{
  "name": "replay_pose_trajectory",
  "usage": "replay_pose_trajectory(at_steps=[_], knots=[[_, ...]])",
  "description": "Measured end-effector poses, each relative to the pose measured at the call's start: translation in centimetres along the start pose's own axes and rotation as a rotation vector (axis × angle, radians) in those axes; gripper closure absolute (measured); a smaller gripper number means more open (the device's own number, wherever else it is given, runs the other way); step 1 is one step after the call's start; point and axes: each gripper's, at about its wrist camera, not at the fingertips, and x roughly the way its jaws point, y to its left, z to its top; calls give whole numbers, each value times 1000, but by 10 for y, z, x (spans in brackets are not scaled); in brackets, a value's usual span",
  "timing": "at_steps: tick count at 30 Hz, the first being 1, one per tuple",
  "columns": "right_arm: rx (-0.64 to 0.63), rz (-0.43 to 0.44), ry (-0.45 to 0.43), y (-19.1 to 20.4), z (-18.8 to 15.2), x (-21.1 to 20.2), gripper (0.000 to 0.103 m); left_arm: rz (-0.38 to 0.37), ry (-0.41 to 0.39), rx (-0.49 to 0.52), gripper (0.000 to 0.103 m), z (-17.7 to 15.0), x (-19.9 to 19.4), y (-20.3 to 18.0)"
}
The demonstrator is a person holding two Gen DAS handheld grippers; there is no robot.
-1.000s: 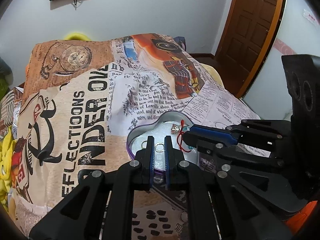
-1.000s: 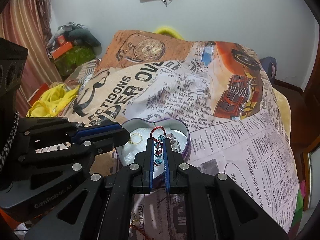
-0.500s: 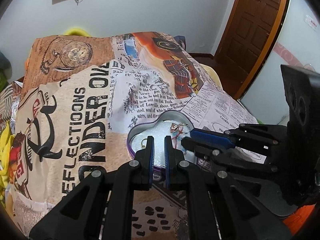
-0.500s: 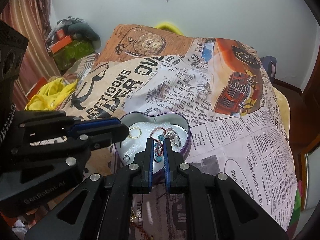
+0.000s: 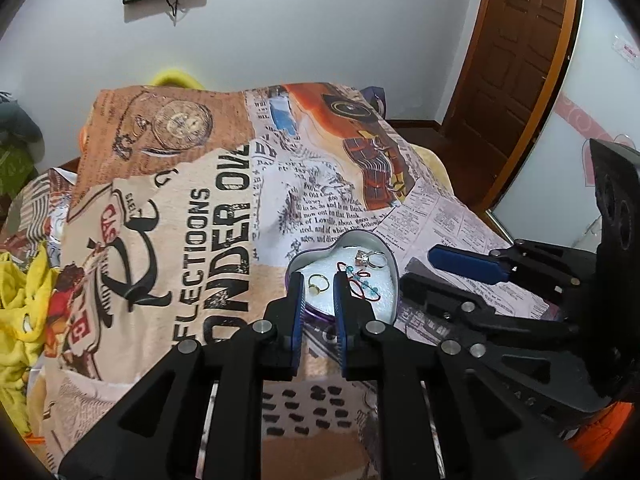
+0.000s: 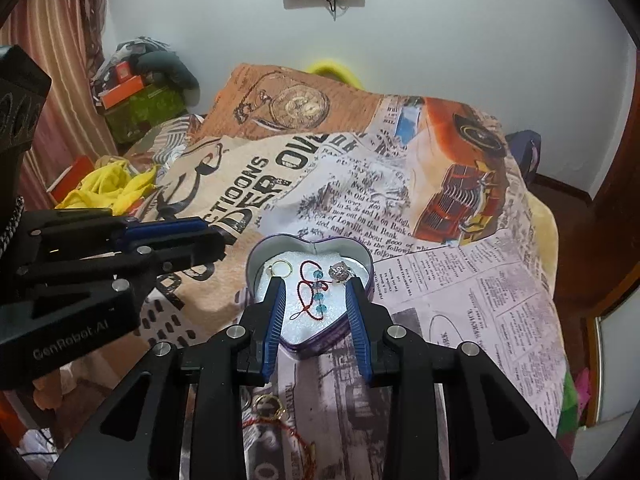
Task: Organize jewelry
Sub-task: 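Move both tools back from the tin to the remaining jewelry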
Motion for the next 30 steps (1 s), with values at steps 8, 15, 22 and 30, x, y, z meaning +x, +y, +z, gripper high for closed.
replay_pose_trajectory(at_steps=[8, 15, 22, 30], knots=[[-2, -26, -45, 6, -2, -32, 75, 28, -50, 12, 78, -8, -38, -5], [0, -37, -65, 14, -11, -57, 75, 42, -86, 22, 71, -18, -69, -10], [-2, -54, -55, 17, -25, -68, 75, 58, -87, 42, 68, -33, -83, -15], [24, -84, 19, 13, -55, -60, 75, 50, -40, 30, 68, -55, -79, -13]])
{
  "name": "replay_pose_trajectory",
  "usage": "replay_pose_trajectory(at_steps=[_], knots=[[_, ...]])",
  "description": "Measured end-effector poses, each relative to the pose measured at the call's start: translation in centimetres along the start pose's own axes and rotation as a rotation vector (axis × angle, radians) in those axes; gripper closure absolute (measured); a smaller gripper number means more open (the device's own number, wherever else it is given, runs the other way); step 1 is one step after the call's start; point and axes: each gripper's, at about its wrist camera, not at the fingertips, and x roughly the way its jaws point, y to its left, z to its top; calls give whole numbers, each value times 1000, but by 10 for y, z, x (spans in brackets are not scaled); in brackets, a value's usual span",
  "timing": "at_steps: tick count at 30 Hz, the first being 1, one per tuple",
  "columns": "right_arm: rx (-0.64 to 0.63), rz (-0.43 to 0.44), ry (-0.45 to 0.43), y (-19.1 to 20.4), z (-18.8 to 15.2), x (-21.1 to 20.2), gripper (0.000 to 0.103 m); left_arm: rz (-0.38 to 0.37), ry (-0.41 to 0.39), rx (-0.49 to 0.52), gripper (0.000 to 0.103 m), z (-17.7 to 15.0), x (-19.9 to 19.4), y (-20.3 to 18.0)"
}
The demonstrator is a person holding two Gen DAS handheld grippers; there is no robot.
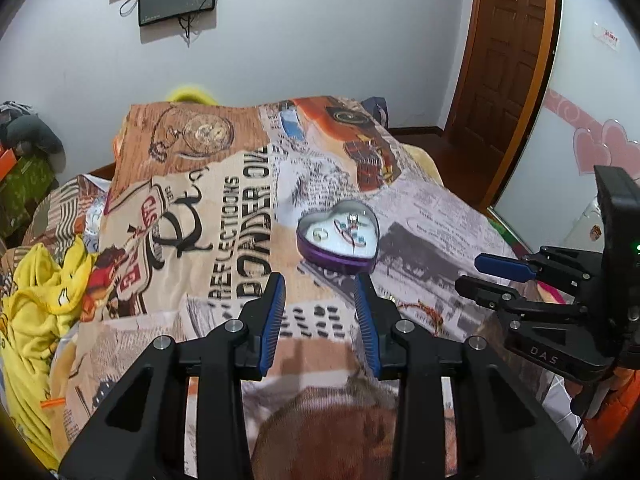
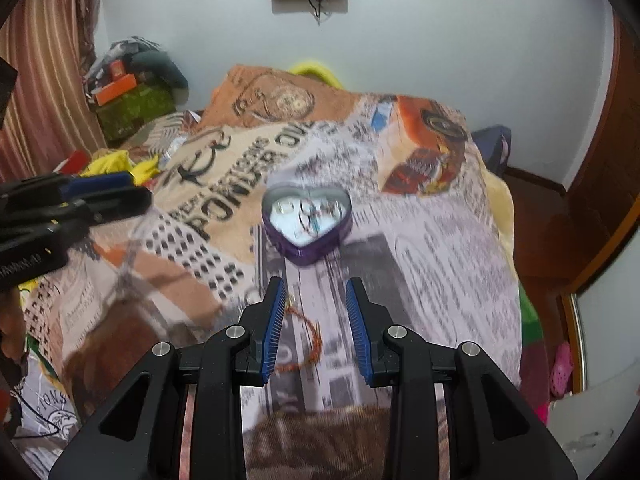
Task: Organize jewelry
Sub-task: 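Move both tools back from the tin to the remaining jewelry, then grasp the red-and-gold bracelet with the right tool while the left tool grasps a keyring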
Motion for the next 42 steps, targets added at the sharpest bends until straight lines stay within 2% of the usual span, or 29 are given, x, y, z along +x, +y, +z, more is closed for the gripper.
replay_pose_trajectory(at_steps=[14, 24, 25, 28, 30, 37, 42], knots=[[20, -15, 156, -2, -42, 40, 75, -9, 112, 1, 68, -38, 26, -2], [-23, 6, 124, 4, -46, 48, 75, -33, 166, 22, 68, -51, 49, -16], [-19, 10, 121, 3, -46, 49, 76, -35, 170, 22, 68, -51, 51, -17], [-31, -3, 111, 4, -46, 50, 93, -52, 180, 16, 68, -51, 56, -19], [-29, 0, 106, 3, -45, 51, 95, -65, 188, 7, 68, -50, 60, -19], [-25, -14, 76, 2, -45, 45, 96, -87, 206, 11, 68, -48, 73, -29], [7, -12, 50, -8, -44, 36, 96, -60, 202, 32, 68, -48, 82, -38]])
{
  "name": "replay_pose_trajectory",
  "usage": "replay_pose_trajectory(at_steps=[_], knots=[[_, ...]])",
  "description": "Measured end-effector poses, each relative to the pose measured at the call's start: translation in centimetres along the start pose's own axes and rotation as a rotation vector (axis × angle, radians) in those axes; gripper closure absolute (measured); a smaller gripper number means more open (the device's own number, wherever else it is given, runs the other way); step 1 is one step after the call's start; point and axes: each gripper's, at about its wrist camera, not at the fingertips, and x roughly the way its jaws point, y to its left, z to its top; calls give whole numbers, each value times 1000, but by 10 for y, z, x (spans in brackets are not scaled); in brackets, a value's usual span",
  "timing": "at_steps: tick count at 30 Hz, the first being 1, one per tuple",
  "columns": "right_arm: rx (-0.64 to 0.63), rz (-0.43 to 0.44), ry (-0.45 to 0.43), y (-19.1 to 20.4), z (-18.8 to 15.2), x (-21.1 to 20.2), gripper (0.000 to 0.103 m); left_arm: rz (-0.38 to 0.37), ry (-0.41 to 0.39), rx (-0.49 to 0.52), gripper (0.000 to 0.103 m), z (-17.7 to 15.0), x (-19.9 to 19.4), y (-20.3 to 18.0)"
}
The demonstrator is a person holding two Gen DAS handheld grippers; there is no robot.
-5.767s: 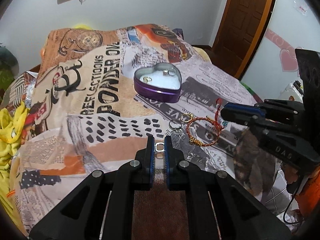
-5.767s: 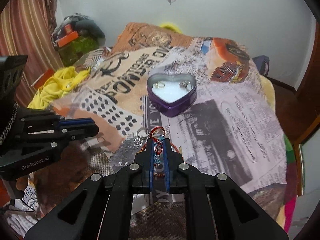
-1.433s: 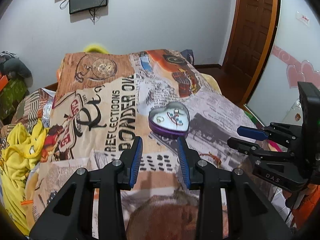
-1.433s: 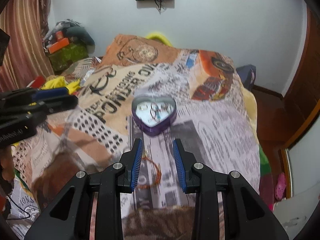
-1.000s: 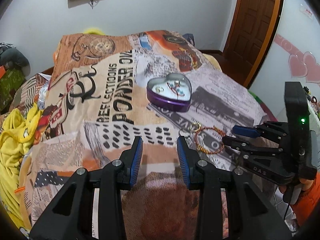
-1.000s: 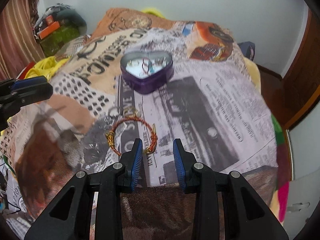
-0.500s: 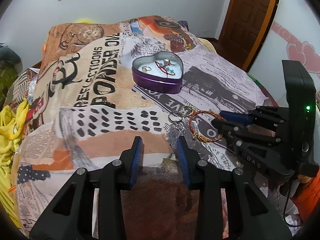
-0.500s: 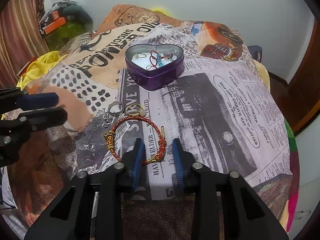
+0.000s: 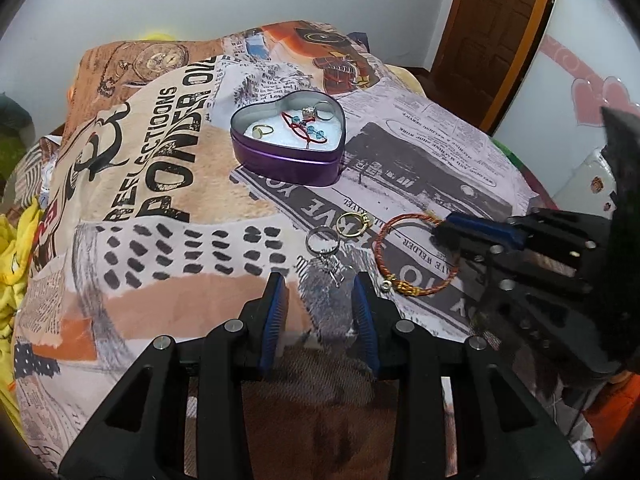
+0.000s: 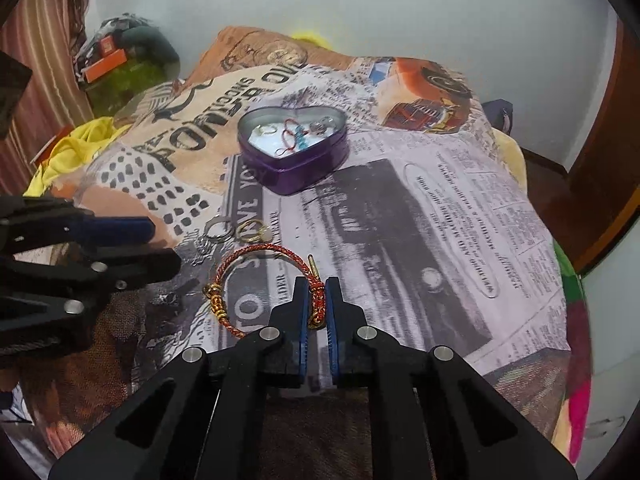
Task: Organize jewelry
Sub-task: 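Grasp the red-and-gold bracelet with the right tool while the left tool grasps a keyring, then lower the bracelet and keyring into the heart tin and open both tools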
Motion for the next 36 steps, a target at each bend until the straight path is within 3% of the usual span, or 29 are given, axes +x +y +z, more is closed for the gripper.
replay_pose_trajectory(at_steps=[3, 12, 21, 36], knots=[[13, -2, -19, -5, 1, -6, 96, -11, 6, -10, 70, 2, 6, -1], [35, 1, -43, -13, 2, -12, 96, -32, 18, -43, 95, 8, 20, 2], [42, 1, -62, -12, 6, -18, 96, -20, -21, -39, 95, 4, 1, 4], [50, -17, -142, -10, 32, -44, 96, 1, -168, -13, 95, 24, -59, 9]])
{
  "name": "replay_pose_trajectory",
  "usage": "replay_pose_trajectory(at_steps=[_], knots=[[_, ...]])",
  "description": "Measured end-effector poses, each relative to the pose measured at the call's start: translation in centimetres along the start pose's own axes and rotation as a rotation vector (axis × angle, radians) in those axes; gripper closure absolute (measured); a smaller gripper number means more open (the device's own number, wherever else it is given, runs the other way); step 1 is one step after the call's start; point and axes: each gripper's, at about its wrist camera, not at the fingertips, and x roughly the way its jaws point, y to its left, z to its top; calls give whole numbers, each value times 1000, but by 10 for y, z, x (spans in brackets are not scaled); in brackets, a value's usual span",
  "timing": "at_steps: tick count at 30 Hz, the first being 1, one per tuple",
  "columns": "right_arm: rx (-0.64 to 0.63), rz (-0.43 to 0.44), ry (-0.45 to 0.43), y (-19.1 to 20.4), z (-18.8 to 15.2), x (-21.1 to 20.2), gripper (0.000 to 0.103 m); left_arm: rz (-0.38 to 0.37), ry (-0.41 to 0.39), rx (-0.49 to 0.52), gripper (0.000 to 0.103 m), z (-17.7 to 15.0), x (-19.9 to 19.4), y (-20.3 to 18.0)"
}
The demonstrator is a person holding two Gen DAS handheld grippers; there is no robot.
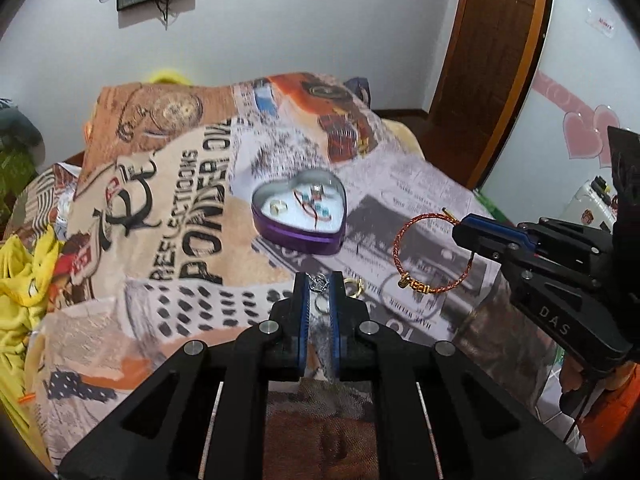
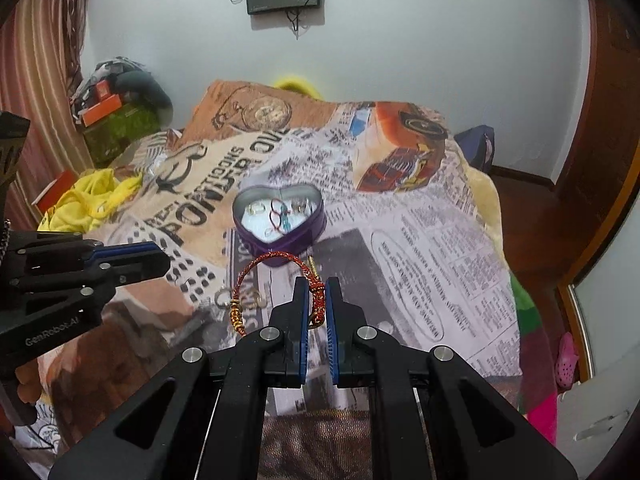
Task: Organize jewelry
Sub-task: 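Lower the bracelet and keyring into the heart tin and open both tools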
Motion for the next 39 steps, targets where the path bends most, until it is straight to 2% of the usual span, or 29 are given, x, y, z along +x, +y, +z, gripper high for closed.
replay_pose_trajectory(at_steps=[18, 29, 39], knots=[[-1, 5, -72, 7, 37, 2, 96, -12, -102, -9, 95, 39, -17, 16], [-17, 13, -67, 8, 53, 26, 96, -15, -108, -17, 95, 54, 3, 28], [-39, 27, -17, 12, 65, 67, 96, -24, -67, -27, 95, 67, 41, 41]])
